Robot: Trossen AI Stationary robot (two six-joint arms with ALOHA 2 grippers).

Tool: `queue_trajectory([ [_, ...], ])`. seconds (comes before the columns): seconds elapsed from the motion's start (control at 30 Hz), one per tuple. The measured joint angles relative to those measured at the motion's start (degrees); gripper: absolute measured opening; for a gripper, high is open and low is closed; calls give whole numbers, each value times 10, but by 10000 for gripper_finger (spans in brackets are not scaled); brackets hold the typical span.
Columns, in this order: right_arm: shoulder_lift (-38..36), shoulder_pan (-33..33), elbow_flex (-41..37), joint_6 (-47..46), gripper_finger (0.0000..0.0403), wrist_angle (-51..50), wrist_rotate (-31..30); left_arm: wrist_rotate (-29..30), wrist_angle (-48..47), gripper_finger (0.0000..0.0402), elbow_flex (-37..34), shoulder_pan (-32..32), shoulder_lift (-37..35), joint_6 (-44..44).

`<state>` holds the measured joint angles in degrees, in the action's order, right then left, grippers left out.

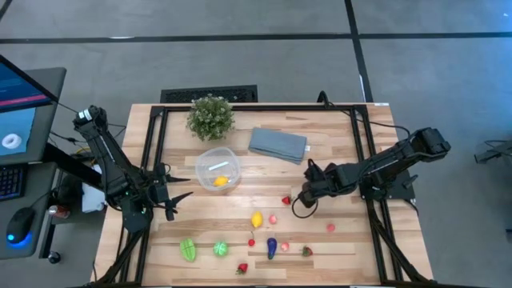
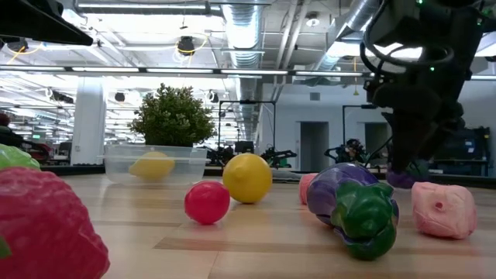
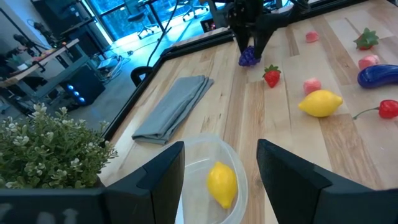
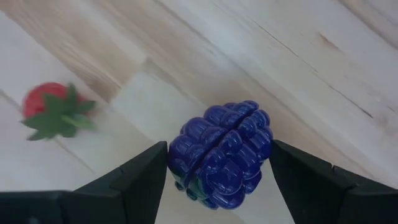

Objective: Pick and placing Produce into tupperware
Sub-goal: Put the blackberry into the transparent bin

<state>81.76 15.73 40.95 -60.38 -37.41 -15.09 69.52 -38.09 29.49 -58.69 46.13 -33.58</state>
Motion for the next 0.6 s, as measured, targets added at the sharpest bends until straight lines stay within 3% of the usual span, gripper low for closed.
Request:
queue_trajectory([
  [0.6,0,0,81,100,301,12,-46,2,0,192,0,0,0,0],
])
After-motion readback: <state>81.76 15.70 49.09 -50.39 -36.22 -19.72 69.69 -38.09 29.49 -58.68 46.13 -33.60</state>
